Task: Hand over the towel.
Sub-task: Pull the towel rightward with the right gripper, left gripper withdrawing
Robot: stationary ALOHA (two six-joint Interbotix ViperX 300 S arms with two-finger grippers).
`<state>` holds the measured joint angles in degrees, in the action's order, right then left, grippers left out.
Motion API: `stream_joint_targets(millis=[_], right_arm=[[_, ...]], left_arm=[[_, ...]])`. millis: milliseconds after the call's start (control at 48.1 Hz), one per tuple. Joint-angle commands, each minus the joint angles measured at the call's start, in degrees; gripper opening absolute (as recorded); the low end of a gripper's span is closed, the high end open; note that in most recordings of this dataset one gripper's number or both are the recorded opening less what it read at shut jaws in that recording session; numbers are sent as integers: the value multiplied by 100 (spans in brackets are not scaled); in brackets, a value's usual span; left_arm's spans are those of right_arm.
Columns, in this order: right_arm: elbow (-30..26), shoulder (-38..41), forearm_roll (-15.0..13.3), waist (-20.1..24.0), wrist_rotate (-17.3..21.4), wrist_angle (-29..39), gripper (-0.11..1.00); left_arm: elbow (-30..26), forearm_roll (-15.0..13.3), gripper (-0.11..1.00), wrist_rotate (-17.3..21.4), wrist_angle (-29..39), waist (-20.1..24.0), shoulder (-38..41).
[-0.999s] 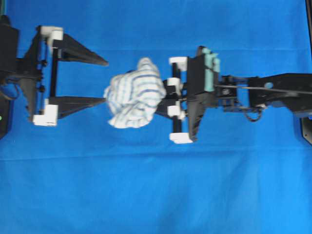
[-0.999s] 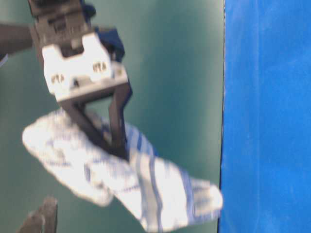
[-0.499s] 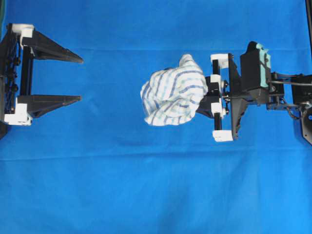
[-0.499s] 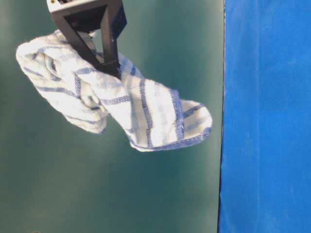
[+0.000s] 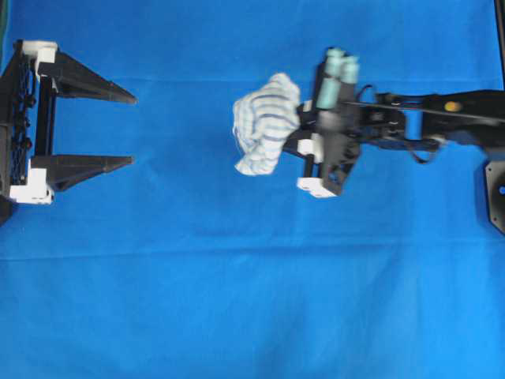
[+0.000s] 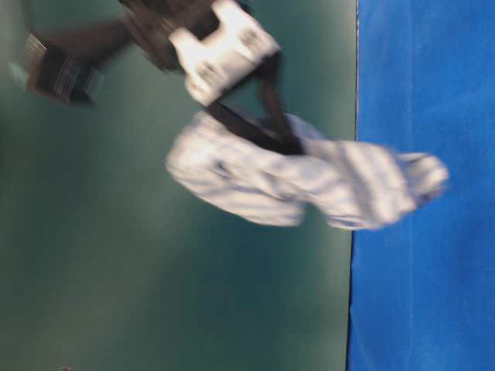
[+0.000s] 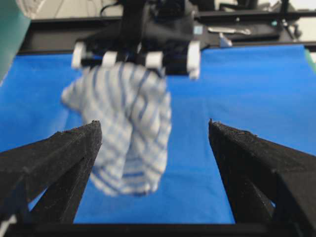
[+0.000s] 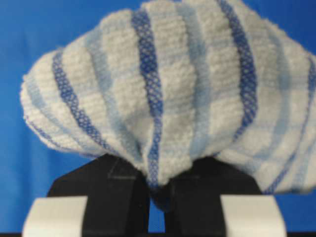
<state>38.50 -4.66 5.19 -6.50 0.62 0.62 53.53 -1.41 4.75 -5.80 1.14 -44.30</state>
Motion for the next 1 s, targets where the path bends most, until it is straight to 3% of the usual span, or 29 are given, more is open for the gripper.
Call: stream_joint_targets(millis=[0,312,895,936,978], right_arm=[[-325,431,9,-18,-18,343,5],[-598,1468,0,-18,0,606,5],[-694,1485,53,0,62,642,6],[-703,1450,53,9,70,659,7],[-712,1397,35,18,70,694,18]], left_arm=[[-62,-9,91,-9,-35,-9,0],[-26,-9,91,-9,-35,-9,0],[35,-9,91,-9,-79,-9,0],[35,-9,91,-9,-79,-9,0],[35,-9,91,-9,-79,-9,0]])
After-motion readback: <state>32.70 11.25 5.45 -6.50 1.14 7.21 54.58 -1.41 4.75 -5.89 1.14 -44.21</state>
